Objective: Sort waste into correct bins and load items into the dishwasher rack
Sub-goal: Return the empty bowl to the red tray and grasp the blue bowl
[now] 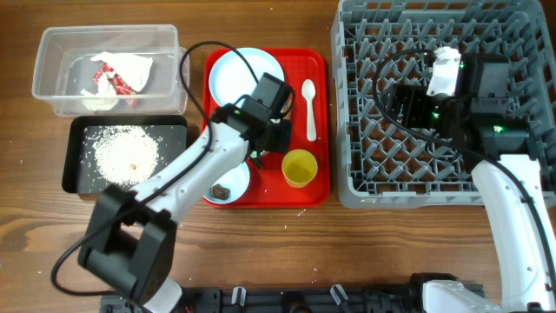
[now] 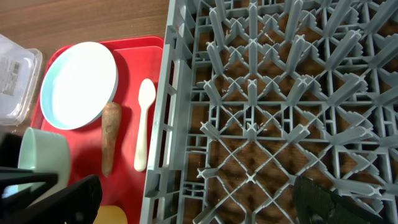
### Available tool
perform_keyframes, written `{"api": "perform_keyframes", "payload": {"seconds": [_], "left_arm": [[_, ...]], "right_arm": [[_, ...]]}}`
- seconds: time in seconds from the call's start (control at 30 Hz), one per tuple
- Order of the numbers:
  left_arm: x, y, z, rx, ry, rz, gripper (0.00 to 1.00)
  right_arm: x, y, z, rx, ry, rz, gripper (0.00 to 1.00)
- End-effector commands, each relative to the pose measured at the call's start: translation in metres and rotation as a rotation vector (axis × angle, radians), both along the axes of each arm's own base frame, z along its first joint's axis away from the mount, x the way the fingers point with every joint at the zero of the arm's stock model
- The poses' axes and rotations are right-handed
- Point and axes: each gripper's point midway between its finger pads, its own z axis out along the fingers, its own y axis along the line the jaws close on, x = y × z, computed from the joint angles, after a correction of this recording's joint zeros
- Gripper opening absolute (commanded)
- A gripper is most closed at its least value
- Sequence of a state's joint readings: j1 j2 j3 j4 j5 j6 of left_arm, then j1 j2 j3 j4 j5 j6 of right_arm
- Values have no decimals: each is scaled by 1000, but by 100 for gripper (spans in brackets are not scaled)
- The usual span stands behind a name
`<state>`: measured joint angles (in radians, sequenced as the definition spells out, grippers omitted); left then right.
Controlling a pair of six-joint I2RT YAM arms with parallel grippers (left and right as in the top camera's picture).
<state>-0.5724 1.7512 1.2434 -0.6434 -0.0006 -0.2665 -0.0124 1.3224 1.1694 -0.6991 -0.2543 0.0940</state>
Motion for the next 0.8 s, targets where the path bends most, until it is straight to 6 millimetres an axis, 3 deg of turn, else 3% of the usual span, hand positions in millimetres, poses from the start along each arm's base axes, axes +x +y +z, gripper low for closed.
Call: {"api": "perform_keyframes", "payload": {"seconds": [0.0,0.03,0.1,0.13,0.23,0.27,0.4,0.5,0.63,0.77], "left_arm": [[5,16,-23,136,-4,10,6],[6,17,-28,141,4,12,8],[10,16,-30,136,-3,17,23],[13,14,-29,126,-15,21,25],[18,11,-24,109,-38,25,48],[17,12,-20,99,-34,50,50],[6,18,30,54,-74,79,51],[-19,31,71,14,-84,111,62],[-51,51,51,119,60,103,63],[-65,57,9,178,153,93,61]], "right_arm": [[4,1,4,16,-5,-6,100],[4,1,4,16,-5,-6,100],[4,1,4,16,-6,-6,100],[4,1,4,16,-6,-6,100],[2,1,2,17,6,-6,100],[2,1,2,15,5,-5,100],[3,1,3,16,-3,-5,100],[3,1,3,16,-3,-5,100],[3,1,3,16,-4,-5,100],[3,1,3,16,-3,-5,100]]}}
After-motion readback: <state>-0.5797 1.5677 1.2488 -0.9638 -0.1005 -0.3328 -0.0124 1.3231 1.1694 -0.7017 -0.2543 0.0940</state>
